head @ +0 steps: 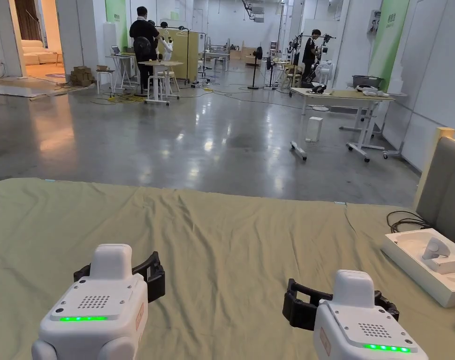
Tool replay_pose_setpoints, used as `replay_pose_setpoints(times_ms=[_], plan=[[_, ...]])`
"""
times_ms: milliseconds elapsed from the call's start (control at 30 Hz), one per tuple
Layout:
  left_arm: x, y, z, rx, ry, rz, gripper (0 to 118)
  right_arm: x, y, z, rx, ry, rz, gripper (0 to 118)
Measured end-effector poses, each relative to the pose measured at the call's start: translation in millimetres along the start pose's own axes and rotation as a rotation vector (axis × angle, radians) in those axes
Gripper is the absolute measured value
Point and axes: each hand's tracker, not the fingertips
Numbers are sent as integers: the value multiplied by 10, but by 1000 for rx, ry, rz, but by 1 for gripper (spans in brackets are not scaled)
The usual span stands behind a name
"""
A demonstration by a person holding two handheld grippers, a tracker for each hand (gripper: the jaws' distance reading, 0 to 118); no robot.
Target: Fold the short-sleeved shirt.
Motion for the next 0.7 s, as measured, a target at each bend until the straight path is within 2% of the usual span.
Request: replay_pose_setpoints(times_ms=[100, 167, 233, 367, 433, 700], plan=[[6, 13, 2, -4, -11, -9, 73, 32, 30, 5, -11, 31, -40, 118], [29, 9, 0, -1, -14, -36, 73, 19, 46, 7, -7, 33, -35, 118], [51, -7, 3, 3, -23, -53, 73, -10, 57, 16, 7, 35, -15, 118], [109, -31, 17, 15, -14, -65, 73, -119, 89, 3, 8, -34, 51, 118], [106, -32, 14, 10, -10, -53, 73, -134, 93, 1, 7, -29, 48, 118], [72, -62, 30, 5, 0, -38, 75, -118, 163, -2, -47, -27, -74, 118]])
